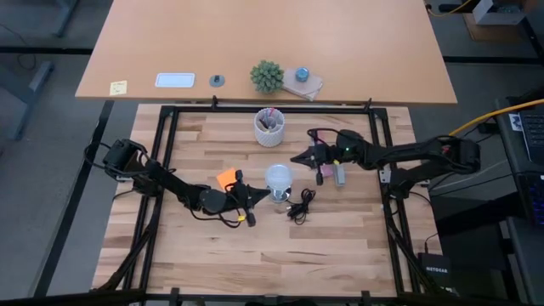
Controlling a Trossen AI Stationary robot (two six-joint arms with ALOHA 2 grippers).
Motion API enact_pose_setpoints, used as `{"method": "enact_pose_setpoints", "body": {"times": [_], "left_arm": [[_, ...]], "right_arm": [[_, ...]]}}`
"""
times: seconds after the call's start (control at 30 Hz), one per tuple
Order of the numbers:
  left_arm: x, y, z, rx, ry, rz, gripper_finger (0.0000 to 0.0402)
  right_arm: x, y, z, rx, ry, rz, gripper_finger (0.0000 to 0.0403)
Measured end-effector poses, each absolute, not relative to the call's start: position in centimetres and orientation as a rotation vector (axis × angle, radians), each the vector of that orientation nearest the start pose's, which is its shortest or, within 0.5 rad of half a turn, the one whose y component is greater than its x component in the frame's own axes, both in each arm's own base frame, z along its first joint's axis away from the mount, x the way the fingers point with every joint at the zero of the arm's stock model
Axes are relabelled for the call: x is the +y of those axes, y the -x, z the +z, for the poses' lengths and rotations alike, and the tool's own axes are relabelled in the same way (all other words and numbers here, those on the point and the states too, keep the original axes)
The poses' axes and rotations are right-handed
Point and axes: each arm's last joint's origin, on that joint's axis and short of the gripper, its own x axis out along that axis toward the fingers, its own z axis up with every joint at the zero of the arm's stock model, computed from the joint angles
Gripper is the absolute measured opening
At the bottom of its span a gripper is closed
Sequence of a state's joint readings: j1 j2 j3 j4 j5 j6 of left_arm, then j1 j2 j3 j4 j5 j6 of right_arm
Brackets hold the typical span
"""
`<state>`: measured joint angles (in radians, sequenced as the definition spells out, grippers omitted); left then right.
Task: Screw lightbulb
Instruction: Insert the lightbulb into the lamp
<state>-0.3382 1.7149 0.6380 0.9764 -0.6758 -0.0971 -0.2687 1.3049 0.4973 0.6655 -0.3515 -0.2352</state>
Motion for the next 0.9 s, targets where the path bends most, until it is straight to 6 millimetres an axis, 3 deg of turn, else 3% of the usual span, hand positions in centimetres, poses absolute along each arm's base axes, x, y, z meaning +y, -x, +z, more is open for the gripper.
{"method": "enact_pose_setpoints", "body": {"times": [0.7, 0.9], "left_arm": [[-8.7, -30.4, 16.8, 0.069, 0.044, 0.387, 0.0001], [-8.5, -30.4, 16.8, 0.07, 0.04, 0.43, 0.0001]], "right_arm": [[-5.7, -25.4, 19.5, 0.2, 0.058, 0.171, 0.0005], [-4.7, -25.6, 19.6, 0.193, 0.068, 0.201, 0.0005]]}}
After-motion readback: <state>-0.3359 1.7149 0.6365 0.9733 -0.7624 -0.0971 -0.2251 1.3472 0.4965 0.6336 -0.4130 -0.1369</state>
